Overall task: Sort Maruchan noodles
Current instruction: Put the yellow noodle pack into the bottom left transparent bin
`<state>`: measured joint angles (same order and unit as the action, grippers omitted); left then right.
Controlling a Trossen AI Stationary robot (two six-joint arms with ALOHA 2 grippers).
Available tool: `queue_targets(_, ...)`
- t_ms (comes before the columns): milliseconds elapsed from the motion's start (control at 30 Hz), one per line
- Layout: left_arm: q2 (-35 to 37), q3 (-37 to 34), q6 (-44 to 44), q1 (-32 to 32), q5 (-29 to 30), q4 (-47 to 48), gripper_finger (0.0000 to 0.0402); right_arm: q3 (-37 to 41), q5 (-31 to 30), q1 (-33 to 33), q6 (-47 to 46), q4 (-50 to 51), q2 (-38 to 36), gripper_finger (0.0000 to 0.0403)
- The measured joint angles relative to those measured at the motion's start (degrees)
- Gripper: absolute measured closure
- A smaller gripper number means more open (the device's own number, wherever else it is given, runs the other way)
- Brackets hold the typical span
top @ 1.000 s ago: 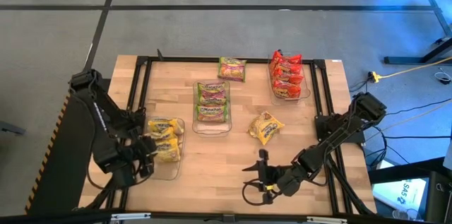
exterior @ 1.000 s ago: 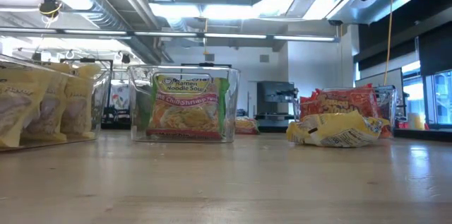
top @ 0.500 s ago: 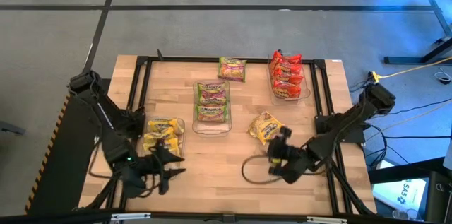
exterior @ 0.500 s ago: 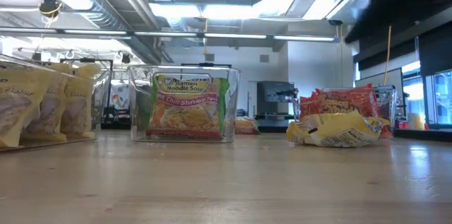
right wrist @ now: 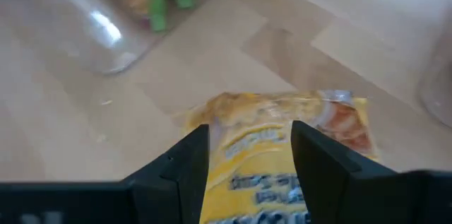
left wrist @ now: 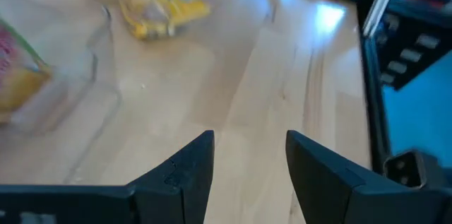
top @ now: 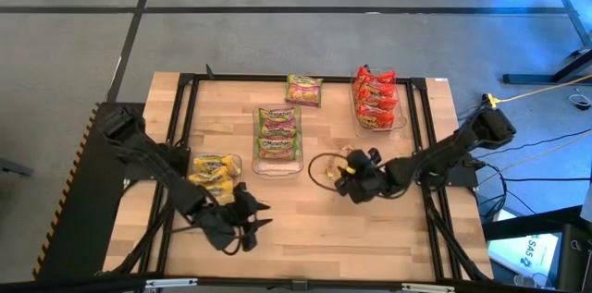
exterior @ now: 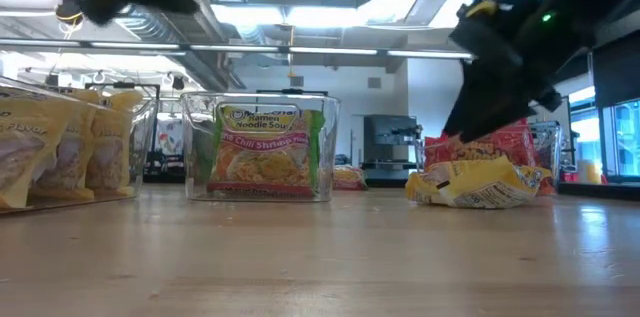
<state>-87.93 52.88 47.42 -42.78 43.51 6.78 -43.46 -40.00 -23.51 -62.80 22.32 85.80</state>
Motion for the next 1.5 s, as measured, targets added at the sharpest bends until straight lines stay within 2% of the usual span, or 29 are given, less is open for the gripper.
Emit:
queue_targets(167, -2.67, -0.02, 1.14, 2.03, -6.36, -0.51, 0.0233, 0.19, 2.09, 3.42, -1.73, 0.61, 0.7, 0.0233)
queue_targets(400, -3.45, 0.0, 1.92, 2.31, -7.33, -0.9, 0.0233, 0.21, 9.65, 4.04, 1.47, -0.43, 4.13, 0.0233)
queue_targets(600, -3.43, 0.0, 1.66, 2.16, -7.09, -3.02, 0.0233, 0.11, 14.53, 1.22, 14.78, -6.58, 5.43, 0.0233)
queue_targets(833, -3.43, 0.0, 1.56, 2.16, -8.03, -3.95, 0.0233, 0.19, 26.41, -5.01, 32.29, -18.36, 5.49, 0.0233)
queue_targets(967, -3.82, 0.0, 1.6, 2.16, -8.63, -4.55, 0.0233, 0.19, 27.45, -9.9, 39.16, -25.81, 5.51, 0.0233)
queue_targets(1100, -5.48, 0.01, -1.83, 2.54, -9.66, -10.85, 0.0233, 0.06, 26.05, -13.11, 37.83, -26.43, 3.38, 0.0233)
queue_targets(1233, -9.35, 0.4, -7.47, 3.8, -11.03, -20.18, 0.0233, 0.44, 25.59, -17.92, 34.08, -25.46, -0.67, 0.0233)
queue_targets(1300, -11.65, 1.92, -9.85, 4.51, -11.13, -21.66, 0.0233, 1.94, 25.02, -20.77, 32.06, -25.29, -2.7, 0.0233)
queue_targets(1400, -15.55, 5.74, -12.39, 5.71, -11.54, -22.02, 0.0233, 5.32, 19.46, -23.91, 24.64, -26.18, -5.7, 0.0233)
queue_targets(1500, -19.29, 9.61, -14.94, 6.66, -11.66, -21.97, 0.0233, 8.89, 18.0, -24.71, 14.26, -26.43, -6.94, 0.0233)
